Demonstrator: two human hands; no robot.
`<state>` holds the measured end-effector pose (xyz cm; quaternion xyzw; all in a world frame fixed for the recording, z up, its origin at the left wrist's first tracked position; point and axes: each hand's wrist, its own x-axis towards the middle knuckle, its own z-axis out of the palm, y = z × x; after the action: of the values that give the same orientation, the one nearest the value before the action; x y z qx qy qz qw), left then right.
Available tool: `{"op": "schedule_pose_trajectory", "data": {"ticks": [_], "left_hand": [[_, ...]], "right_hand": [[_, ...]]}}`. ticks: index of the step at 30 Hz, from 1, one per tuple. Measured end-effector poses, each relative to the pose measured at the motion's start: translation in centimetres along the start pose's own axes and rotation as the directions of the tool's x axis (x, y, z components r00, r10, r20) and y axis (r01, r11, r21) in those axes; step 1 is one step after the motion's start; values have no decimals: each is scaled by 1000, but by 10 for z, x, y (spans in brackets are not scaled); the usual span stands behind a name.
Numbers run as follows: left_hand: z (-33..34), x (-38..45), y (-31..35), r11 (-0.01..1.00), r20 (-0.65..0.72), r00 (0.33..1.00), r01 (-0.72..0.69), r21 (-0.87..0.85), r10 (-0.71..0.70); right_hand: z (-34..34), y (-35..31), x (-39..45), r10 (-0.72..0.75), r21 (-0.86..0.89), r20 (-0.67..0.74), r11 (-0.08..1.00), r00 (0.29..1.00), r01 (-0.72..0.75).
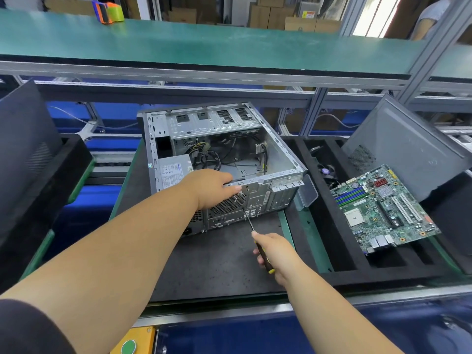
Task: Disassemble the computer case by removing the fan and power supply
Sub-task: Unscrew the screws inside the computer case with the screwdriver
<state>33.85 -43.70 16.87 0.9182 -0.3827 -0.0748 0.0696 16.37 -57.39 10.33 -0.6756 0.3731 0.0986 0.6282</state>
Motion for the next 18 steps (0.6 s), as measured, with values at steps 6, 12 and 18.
{"op": "schedule_pose_trajectory", "data": {"ticks": [6,12,18], "left_hand": [[0,0,0,1000,1,1000,0,-7,0],[0,0,0,1000,7,1000,8,-1,-8],[0,0,1,1000,3,1000,2,1,-2]], "right_hand": [[3,-8,-1,152,57,20,987,988,-153],[2,-1,7,48,-60,-1,997,999,-48],[-1,7,8,-89,-96,-17,992,996,87]]}}
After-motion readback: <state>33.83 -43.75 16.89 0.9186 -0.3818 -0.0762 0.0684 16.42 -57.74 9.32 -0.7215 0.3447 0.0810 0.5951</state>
